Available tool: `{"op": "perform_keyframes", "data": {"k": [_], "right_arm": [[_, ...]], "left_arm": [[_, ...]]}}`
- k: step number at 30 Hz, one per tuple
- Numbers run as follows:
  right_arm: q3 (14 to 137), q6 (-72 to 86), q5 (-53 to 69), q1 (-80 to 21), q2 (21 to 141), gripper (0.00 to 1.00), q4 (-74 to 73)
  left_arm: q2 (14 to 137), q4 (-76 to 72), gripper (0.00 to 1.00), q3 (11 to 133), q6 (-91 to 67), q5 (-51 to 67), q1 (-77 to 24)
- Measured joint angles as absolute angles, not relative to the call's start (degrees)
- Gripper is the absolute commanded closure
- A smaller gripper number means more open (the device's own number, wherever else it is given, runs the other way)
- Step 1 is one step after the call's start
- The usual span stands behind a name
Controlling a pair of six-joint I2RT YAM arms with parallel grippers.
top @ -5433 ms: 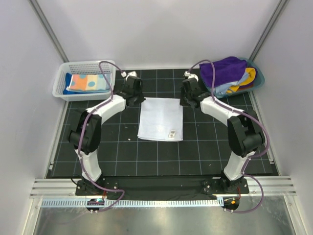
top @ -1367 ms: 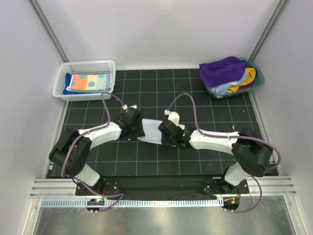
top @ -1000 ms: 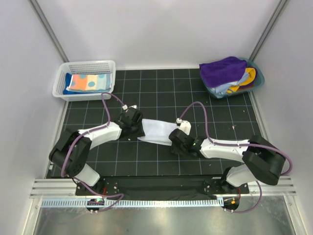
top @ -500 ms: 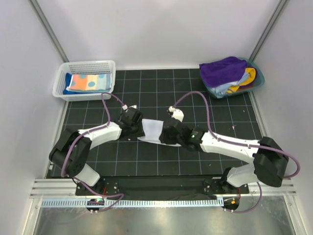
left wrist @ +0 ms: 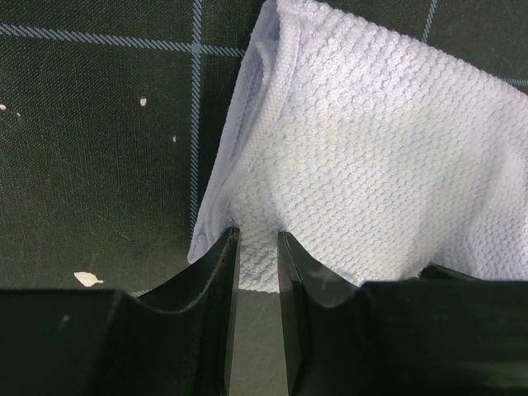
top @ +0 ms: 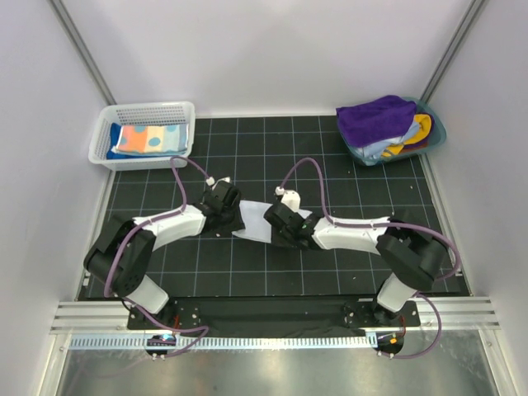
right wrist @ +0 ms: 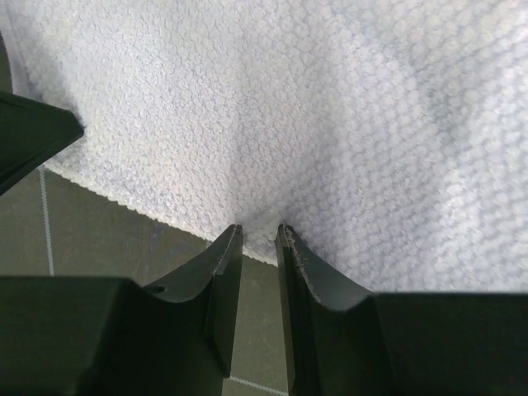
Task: Fold and stack the towels
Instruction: Fold the towel
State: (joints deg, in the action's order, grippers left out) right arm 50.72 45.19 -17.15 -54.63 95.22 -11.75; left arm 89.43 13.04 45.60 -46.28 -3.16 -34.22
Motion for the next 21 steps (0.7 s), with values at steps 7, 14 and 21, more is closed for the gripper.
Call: {"op": "perform_keyframes", "data": {"k": [7,14,21], "right_arm": [[43.4,46.5,-18.4,-54.5,88.2,0.68,-10.7],[37.0,48.3,-19.1,-53.7,82.8,0.67,-10.4],[32.6,48.8,-19.3,-51.1,76.9,0.67,-12.1]], "left_arm": [[89.5,13.0,0.72,45.6,-46.5,-3.2,-34.2],[89.5,13.0,0.72,45.6,-46.5,-3.2,-34.2],[89.5,13.0,0.72,45.6,-46.5,-3.4,-34.2]]}}
